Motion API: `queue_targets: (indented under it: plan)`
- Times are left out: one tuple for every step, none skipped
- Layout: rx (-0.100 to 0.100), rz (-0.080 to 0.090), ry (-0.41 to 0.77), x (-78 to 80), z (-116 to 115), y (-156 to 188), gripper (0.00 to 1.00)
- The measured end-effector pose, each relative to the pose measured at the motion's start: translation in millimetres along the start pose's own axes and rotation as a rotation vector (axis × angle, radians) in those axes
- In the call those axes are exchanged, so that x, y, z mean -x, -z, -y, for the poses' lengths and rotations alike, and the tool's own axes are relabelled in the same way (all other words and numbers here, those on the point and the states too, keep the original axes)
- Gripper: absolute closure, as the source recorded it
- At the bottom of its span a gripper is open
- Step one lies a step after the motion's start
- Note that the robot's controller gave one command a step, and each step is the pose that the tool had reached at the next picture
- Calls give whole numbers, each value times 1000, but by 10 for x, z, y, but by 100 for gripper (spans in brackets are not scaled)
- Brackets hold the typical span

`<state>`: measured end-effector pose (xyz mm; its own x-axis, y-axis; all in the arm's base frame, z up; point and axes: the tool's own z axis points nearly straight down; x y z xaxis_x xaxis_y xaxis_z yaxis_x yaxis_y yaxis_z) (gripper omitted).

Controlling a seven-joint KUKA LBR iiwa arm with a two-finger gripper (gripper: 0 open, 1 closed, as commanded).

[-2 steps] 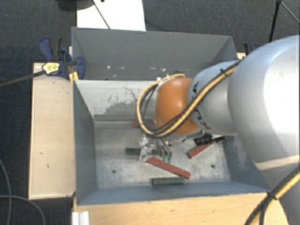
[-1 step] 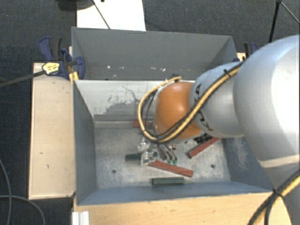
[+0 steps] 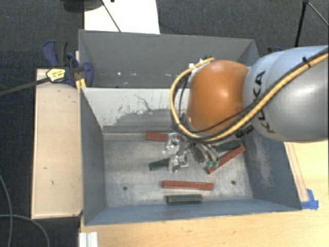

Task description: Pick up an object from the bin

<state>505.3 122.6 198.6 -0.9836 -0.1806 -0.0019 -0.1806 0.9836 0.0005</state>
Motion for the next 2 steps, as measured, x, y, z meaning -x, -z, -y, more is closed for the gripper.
queue_targets:
  plan:
    - [0, 0, 0, 0, 0, 0, 100]
    - [0, -4, 81, 62, 95, 391, 100]
